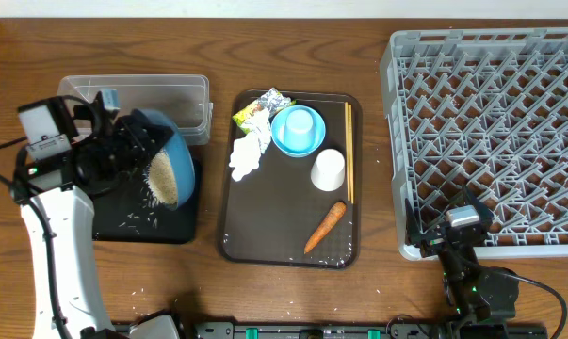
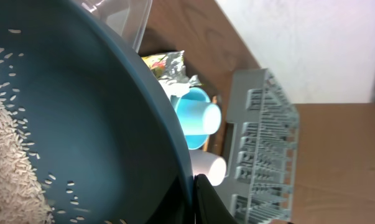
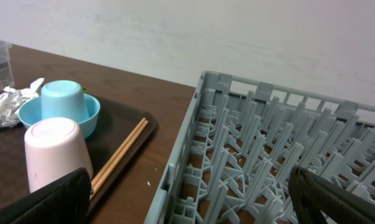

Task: Sort waste into correct bins and load items into the dishwasher rack
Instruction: 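Tilt the blue plate with the left gripper to pour rice onto black tray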

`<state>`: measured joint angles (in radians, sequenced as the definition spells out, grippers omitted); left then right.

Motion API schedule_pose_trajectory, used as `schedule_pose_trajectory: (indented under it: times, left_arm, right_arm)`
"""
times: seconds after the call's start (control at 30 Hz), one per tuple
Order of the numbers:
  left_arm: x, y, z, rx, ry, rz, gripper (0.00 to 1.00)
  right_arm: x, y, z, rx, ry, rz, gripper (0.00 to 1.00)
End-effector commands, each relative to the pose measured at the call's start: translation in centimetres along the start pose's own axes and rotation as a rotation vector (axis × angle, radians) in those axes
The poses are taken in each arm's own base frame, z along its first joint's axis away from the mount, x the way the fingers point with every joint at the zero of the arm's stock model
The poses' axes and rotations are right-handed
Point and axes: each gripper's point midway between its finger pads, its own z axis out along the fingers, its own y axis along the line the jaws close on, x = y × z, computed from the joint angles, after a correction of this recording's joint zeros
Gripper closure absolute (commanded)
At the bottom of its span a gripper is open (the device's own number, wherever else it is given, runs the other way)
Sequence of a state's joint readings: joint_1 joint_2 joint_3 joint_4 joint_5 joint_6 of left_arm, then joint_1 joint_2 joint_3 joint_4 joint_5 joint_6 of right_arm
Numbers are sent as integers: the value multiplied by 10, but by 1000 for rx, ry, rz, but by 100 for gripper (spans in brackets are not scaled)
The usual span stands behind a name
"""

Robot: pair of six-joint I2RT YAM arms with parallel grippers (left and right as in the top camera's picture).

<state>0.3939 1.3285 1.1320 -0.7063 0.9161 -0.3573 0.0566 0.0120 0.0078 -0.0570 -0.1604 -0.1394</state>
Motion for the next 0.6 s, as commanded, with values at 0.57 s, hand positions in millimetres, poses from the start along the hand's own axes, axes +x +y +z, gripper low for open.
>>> schedule_pose_trajectory:
  times: [0.57]
  left_arm:
    - [-11,4,-41,195,-41,-137,94]
  right_arm:
    - [1,-3,0,13,1,-7,1]
